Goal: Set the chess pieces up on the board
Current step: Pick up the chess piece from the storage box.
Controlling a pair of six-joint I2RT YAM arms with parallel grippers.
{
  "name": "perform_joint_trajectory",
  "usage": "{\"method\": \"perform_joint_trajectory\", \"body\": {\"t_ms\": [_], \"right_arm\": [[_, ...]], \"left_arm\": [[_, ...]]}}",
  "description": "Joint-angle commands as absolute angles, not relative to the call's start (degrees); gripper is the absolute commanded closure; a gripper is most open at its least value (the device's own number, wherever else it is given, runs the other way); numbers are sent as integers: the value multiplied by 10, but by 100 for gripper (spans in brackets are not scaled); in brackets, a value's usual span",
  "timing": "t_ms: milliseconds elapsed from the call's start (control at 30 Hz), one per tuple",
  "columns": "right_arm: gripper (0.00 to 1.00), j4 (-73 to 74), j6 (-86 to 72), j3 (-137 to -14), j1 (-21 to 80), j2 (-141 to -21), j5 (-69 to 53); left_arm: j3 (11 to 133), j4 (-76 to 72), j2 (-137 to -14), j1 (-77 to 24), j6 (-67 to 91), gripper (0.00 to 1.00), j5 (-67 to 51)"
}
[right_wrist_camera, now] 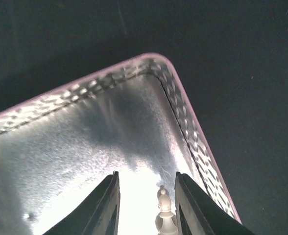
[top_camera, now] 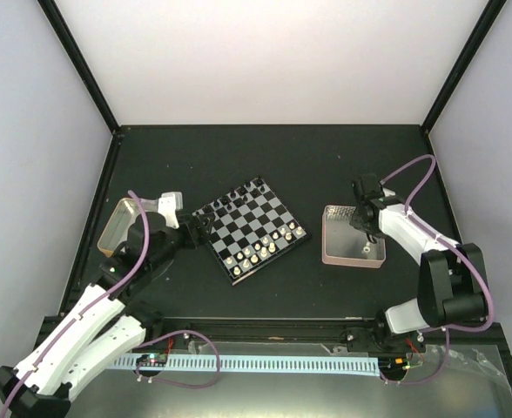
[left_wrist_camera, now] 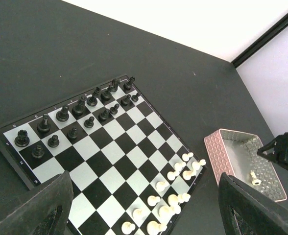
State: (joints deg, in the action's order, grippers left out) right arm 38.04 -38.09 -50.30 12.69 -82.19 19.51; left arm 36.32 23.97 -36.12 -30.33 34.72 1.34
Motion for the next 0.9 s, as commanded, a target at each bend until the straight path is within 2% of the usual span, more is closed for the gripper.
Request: {"method": "perform_joint_trajectory", "body": {"t_ms": [0, 67, 300, 467, 567, 867], "right_arm": [[64, 373, -396, -478, 124, -835, 195], [60, 371, -402, -461, 124, -836, 189], [54, 362, -425, -433, 123, -841, 157], [53, 341, -435, -420, 121, -856, 97], [57, 322, -441, -412, 120, -863, 76], [83, 306, -418, -429, 120, -887, 89]], "left_arm": [[384, 229, -360, -298, 342, 18, -1], [382, 226, -365, -298, 345, 18, -3], [389, 222, -384, -299, 348, 18, -10], [392, 222, -388, -299, 349, 18, -9], [391, 224, -388, -299, 351, 18, -8], [395, 225, -391, -298, 350, 18, -8]]}}
